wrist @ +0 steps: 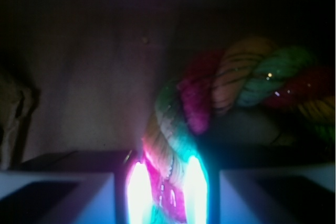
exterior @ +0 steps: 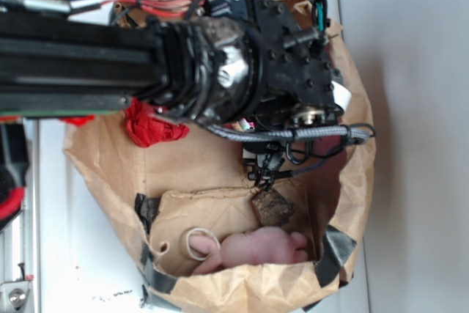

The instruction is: Grab the multicolored rope.

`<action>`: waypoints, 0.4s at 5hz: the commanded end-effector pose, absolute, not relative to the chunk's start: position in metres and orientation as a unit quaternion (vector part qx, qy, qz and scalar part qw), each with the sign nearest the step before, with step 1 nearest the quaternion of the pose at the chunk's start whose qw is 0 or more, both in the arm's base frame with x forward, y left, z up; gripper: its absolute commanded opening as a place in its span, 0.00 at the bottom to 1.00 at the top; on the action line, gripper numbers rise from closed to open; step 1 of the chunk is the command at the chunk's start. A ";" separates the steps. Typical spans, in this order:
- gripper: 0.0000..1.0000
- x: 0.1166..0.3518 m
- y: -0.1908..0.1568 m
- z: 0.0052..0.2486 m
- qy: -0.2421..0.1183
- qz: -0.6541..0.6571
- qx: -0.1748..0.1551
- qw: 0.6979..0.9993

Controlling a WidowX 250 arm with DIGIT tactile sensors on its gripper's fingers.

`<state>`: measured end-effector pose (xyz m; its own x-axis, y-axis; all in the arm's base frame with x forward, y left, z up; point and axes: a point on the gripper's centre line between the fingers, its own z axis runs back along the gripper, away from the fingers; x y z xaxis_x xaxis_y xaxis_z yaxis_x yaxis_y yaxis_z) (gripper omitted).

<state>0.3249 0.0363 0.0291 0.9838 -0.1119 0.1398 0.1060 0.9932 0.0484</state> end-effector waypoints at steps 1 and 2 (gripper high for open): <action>0.00 0.309 0.040 0.111 -0.097 -0.039 0.009 0.994; 0.00 0.297 0.037 0.133 -0.110 -0.041 0.011 0.993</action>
<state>0.2918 0.0346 0.1135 0.9852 -0.0818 0.1507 0.0809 0.9966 0.0119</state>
